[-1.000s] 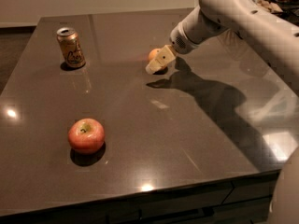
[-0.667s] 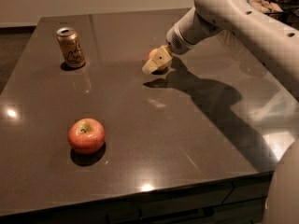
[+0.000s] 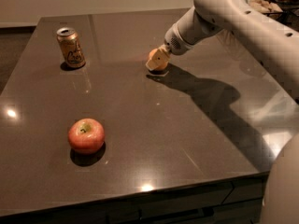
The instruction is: Move orange near apple
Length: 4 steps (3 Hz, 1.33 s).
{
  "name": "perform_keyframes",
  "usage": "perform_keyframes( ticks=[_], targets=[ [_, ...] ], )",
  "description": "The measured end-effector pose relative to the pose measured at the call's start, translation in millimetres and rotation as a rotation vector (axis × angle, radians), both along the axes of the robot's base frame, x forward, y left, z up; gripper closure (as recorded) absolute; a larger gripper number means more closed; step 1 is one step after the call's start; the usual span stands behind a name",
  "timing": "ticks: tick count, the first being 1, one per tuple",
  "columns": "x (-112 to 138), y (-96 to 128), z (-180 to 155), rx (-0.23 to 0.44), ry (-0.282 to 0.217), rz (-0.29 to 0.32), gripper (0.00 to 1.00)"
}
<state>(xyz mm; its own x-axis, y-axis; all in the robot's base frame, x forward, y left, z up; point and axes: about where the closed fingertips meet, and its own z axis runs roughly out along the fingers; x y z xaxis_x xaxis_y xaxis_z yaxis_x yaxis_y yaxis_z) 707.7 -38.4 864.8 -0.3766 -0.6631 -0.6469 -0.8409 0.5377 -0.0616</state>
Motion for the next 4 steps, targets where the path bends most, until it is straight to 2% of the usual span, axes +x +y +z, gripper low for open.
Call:
perform_keyframes(
  ticks=[1, 2, 3, 4],
  targets=[
    [-10.2, 4.3, 8.7, 0.011, -0.01, 0.043, 0.64],
    [-28.7, 7.0, 25.3, 0.029, -0.035, 0.12, 0.88],
    [-64.8, 18.2, 40.5, 0.049, -0.052, 0.248, 1.0],
    [-111.9, 36.5, 52.9, 0.069, -0.075, 0.424, 1.0]
  ],
)
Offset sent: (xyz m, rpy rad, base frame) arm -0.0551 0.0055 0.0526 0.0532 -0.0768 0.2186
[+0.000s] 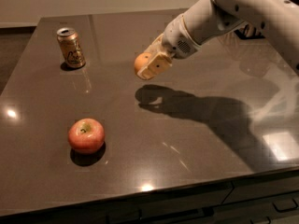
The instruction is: Move orange near apple
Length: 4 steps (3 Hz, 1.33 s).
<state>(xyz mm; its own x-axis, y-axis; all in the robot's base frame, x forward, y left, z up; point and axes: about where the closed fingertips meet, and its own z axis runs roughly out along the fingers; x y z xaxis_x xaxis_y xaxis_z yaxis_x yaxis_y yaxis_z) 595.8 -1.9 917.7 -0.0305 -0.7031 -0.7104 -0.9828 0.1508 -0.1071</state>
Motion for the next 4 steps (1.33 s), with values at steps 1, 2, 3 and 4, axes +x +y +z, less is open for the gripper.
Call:
perform_keyframes(
  ticks=[1, 2, 3, 4],
  targets=[
    [-48.2, 23.0, 5.4, 0.015, -0.012, 0.173, 1.0],
    [-80.2, 42.0, -3.1, 0.012, -0.012, 0.281, 1.0],
    [-101.7, 58.9, -20.6, -0.002, 0.0, 0.364, 1.0],
    [-116.4, 69.9, -36.3, -0.021, 0.016, 0.424, 1.0]
  ],
)
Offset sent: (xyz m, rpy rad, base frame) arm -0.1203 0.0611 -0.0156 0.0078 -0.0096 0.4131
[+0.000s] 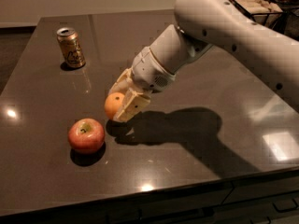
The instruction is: Move orange near apple
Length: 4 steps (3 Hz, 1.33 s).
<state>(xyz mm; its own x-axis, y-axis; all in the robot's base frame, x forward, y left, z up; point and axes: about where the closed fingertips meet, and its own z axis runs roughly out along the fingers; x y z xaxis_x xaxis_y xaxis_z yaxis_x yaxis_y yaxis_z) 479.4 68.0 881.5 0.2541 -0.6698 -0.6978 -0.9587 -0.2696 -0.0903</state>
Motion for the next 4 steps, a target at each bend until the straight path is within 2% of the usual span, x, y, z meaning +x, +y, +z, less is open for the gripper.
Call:
perform_keyframes(
  ticks=[1, 3, 4],
  targets=[
    [-12.6, 7.6, -10.2, -0.011, 0.002, 0.044, 0.82],
    [-20.7, 13.7, -25.2, -0.042, 0.027, 0.104, 0.36],
    [-19.5, 14.2, -30.7, -0.046, 0.022, 0.09, 0.13]
  ],
)
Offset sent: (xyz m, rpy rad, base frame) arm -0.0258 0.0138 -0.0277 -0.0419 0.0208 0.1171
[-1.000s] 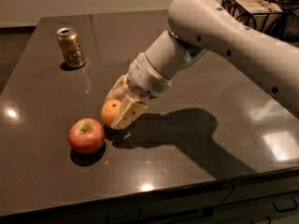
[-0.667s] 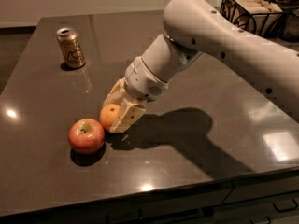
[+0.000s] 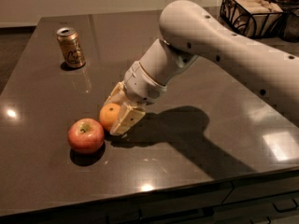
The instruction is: Move orange near apple
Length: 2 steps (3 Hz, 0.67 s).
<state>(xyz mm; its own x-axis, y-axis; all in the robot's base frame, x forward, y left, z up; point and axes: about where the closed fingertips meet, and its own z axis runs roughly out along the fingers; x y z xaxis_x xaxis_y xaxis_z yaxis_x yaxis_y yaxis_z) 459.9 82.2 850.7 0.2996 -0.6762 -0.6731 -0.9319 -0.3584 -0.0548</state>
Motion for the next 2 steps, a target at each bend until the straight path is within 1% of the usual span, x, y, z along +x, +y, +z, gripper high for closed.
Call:
perform_keyframes(
  ticks=[1, 2],
  targets=[
    [-0.8, 1.3, -0.1, 0.0, 0.0, 0.003, 0.0],
    [-0.8, 1.4, -0.1, 0.0, 0.0, 0.003, 0.0]
  ],
)
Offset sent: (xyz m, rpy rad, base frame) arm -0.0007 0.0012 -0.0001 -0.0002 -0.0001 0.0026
